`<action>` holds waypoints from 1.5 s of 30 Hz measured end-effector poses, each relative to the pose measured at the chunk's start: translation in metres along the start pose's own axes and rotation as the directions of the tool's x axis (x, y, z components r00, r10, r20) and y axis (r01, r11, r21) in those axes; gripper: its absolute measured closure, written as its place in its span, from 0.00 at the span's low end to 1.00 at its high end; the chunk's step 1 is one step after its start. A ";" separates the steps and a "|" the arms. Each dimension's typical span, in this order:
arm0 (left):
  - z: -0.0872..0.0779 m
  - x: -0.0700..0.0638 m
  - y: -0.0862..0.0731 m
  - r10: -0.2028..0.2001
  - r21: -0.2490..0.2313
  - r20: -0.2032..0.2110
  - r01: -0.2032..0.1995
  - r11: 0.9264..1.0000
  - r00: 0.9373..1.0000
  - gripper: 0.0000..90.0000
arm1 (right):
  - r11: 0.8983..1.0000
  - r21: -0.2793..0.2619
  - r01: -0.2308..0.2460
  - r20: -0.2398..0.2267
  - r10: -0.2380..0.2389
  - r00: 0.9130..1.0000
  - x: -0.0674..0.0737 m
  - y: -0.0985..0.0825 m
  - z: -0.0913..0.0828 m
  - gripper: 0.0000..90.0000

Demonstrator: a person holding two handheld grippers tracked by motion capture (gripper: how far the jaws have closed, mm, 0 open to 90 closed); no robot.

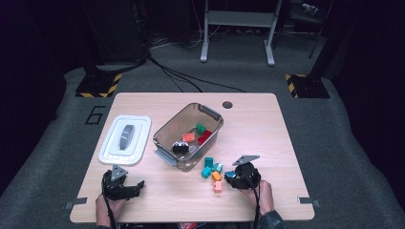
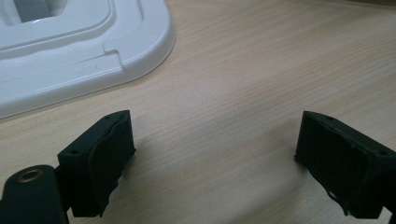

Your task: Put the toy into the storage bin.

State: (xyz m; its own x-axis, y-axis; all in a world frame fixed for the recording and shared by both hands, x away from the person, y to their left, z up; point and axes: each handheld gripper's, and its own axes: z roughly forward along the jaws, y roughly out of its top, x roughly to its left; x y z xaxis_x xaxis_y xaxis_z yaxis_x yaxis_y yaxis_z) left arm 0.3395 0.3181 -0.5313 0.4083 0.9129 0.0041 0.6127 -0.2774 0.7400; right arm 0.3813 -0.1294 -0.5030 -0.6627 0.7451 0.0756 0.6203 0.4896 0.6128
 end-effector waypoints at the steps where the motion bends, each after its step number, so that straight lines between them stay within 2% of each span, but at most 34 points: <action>1: 0.000 0.000 0.000 -0.001 0.000 0.001 0.001 1.000 1.000 0.12 | 1.000 0.000 0.000 0.000 0.000 1.000 0.000 0.000 0.000 0.65; 3: 0.000 0.000 0.000 -0.001 0.003 0.002 0.001 1.000 1.000 0.12 | 1.000 -0.014 -0.023 -0.008 0.023 1.000 -0.003 0.001 -0.002 0.65; 11: 0.000 0.000 0.000 -0.001 0.000 0.001 0.001 1.000 1.000 0.12 | 0.997 -0.053 -0.056 -0.006 0.055 0.998 -0.016 0.005 -0.009 0.65; 12: 0.000 0.000 0.000 -0.001 0.000 0.000 0.001 1.000 1.000 0.12 | 0.996 -0.056 -0.073 -0.008 0.073 0.997 -0.017 0.007 -0.010 0.66; 13: 0.000 0.000 0.000 0.001 0.005 0.004 -0.001 1.000 1.000 0.12 | 0.996 -0.067 -0.060 -0.005 0.060 0.998 -0.020 0.008 -0.011 0.66; 18: 0.000 0.000 0.000 0.001 0.004 0.003 -0.001 1.000 1.000 0.12 | 0.993 -0.089 -0.082 -0.005 0.082 0.997 -0.028 0.016 -0.015 0.65; 22: 0.000 0.000 0.000 -0.011 -0.005 0.002 0.011 1.000 1.000 0.13 | 0.992 -0.103 -0.076 0.014 0.078 0.997 -0.035 0.023 -0.018 0.66; 23: 0.000 0.000 0.000 -0.010 -0.005 0.002 0.010 1.000 1.000 0.13 | 0.991 -0.100 -0.091 0.012 0.093 0.996 -0.037 0.025 -0.019 0.65; 25: 0.000 0.000 0.000 0.001 0.005 0.003 -0.001 1.000 1.000 0.13 | 0.990 -0.107 -0.088 0.013 0.090 0.996 -0.041 0.028 -0.019 0.66; 30: -0.001 0.001 0.001 0.000 0.012 0.006 0.000 1.000 1.000 0.13 | 0.988 -0.115 -0.107 0.019 0.110 0.994 -0.048 0.036 -0.022 0.65; 31: -0.001 0.001 0.001 -0.001 0.012 0.005 0.001 1.000 1.000 0.13 | 0.988 -0.126 -0.092 0.023 0.096 0.995 -0.051 0.037 -0.022 0.66; 32: -0.001 0.001 0.001 0.000 0.012 0.006 0.000 1.000 1.000 0.13 | 0.987 -0.116 -0.108 0.026 0.111 0.993 -0.052 0.039 -0.023 0.65; 34: -0.001 0.001 0.001 -0.001 0.012 0.006 0.001 1.000 1.000 0.13 | 0.988 -0.124 -0.098 0.024 0.101 0.995 -0.057 0.042 -0.023 0.66; 36: -0.001 0.001 0.001 -0.001 0.013 0.007 0.001 1.000 1.000 0.13 | 0.986 -0.116 -0.116 0.021 0.119 0.993 -0.060 0.045 -0.023 0.65; 41: 0.000 0.000 0.000 -0.004 0.002 -0.001 0.004 1.000 1.000 0.13 | 0.987 -0.114 -0.113 0.032 0.118 0.993 -0.067 0.054 -0.023 0.65; 45: -0.001 0.001 0.001 -0.001 0.013 0.007 0.001 1.000 1.000 0.13 | 0.986 -0.122 -0.117 0.034 0.122 0.992 -0.071 0.062 -0.024 0.66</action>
State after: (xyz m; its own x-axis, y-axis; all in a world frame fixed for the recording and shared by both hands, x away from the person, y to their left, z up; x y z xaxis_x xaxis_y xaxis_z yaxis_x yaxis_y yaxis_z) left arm 0.3394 0.3189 -0.5301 0.4128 0.9108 -0.0014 0.6220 -0.2808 0.7309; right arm 0.4568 -0.1633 -0.4519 -0.5672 0.8144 0.1227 0.6378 0.3401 0.6911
